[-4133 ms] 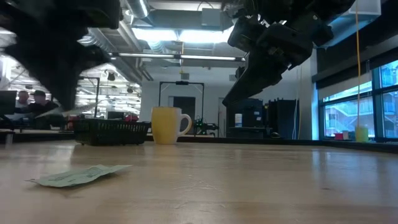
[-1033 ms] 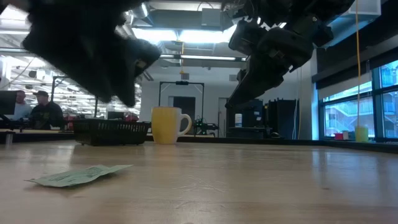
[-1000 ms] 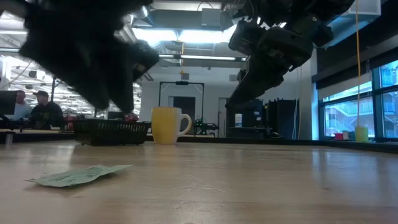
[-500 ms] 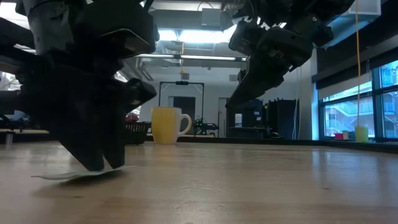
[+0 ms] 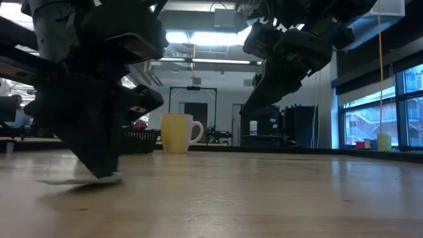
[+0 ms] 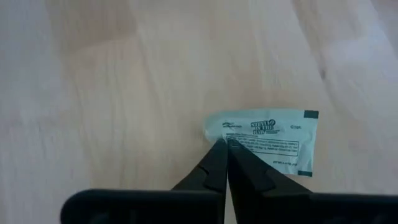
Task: Pick and place Stevia / Truvia into bins
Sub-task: Put the green stevia packet into the black bin
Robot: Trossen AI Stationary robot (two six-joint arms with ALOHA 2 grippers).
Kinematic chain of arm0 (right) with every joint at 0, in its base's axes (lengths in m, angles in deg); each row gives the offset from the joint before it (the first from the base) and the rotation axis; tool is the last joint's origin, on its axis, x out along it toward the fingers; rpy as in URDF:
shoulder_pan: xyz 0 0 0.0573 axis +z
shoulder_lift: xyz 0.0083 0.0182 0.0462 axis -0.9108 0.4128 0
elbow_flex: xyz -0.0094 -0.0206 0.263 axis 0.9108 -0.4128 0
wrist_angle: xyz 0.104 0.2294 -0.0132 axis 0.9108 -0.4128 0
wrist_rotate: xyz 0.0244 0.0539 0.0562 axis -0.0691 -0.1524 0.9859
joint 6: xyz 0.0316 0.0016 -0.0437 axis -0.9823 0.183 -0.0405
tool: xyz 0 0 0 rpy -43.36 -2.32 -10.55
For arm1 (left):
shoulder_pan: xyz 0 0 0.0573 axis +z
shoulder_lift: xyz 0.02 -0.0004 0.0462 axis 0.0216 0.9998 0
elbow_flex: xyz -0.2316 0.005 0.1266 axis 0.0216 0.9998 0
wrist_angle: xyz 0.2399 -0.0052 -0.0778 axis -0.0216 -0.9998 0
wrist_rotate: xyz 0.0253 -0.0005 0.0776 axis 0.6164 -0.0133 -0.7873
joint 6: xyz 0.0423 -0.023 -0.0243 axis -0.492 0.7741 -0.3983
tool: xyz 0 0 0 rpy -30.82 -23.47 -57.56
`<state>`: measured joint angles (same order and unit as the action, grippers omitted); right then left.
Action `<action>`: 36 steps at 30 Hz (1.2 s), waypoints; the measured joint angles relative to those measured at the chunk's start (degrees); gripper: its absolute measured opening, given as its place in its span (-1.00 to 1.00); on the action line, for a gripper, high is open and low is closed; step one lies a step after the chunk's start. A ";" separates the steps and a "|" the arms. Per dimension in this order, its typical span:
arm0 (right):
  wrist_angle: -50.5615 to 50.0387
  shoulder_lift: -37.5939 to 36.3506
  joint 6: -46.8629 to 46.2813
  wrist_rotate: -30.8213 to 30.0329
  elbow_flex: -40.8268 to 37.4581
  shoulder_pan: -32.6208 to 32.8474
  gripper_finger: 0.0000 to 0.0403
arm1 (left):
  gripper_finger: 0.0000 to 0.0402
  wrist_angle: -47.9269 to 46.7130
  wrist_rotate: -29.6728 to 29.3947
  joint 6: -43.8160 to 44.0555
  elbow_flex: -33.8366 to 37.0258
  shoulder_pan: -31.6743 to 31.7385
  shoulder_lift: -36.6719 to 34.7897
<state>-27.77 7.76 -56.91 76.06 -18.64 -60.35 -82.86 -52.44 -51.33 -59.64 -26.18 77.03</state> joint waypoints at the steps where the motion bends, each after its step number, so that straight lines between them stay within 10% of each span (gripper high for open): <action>1: 0.00 0.00 -0.08 0.00 0.00 -0.02 -0.30 | -0.98 -0.66 0.13 -0.02 0.18 0.22 -0.68; 6: 1.14 0.00 -3.48 -0.02 0.04 -0.02 -0.30 | -0.98 -8.88 -2.23 -0.09 0.37 2.16 -6.40; 16: -0.26 0.00 -4.16 0.00 0.07 -1.42 -0.30 | -0.98 -24.76 -26.23 -2.83 4.27 10.38 -25.82; 25: -1.06 0.00 -1.27 0.02 0.07 -1.79 -0.30 | -0.98 -17.63 -31.52 4.98 18.18 26.01 -42.95; 36: -0.52 0.00 -1.35 0.00 0.07 -1.79 -0.30 | -0.98 -12.33 -27.35 9.83 27.15 39.39 -44.20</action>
<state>-28.29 7.76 -58.26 76.06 -18.57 -62.13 -95.19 -79.79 -41.50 -32.49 13.21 32.83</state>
